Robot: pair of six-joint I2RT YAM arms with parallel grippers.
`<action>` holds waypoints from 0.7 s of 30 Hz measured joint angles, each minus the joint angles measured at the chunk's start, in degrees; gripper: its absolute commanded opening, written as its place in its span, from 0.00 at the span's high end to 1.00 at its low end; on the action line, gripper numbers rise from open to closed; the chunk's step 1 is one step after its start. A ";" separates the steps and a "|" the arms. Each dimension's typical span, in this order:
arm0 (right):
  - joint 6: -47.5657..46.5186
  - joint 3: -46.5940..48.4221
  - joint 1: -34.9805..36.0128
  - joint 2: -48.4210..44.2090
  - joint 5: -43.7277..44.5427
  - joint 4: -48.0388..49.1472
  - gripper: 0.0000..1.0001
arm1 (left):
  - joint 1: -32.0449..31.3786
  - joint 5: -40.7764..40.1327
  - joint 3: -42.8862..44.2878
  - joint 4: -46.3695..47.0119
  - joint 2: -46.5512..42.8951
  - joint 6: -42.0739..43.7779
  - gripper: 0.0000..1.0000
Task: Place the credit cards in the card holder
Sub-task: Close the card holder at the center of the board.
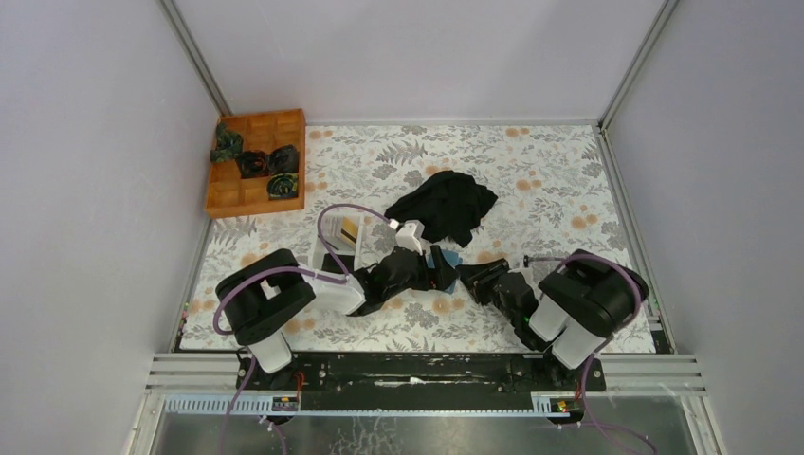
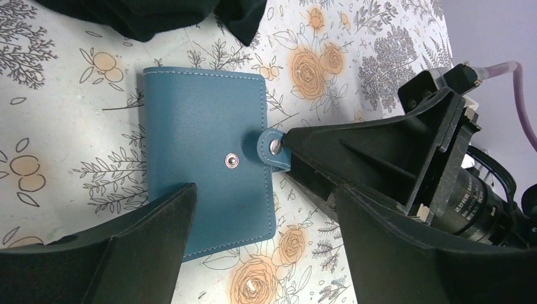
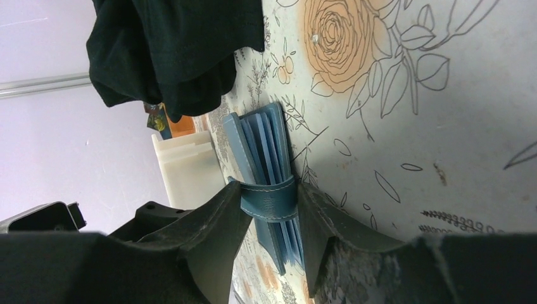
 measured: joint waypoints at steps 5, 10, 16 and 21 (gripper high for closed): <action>0.17 0.00 -0.24 5.05 -0.98 6.38 0.55 | 0.33 0.04 0.11 0.24 0.22 0.98 0.11; -0.11 0.00 -0.37 6.16 -1.49 7.87 0.55 | 0.39 0.44 0.57 -0.22 0.37 1.95 0.11; -1.18 0.00 -0.57 6.19 -2.43 7.93 0.55 | 0.55 1.36 0.94 -0.57 0.50 3.28 0.11; -2.10 0.20 -0.74 6.16 -2.91 7.80 0.55 | 0.66 2.16 1.73 -0.61 1.18 4.48 0.11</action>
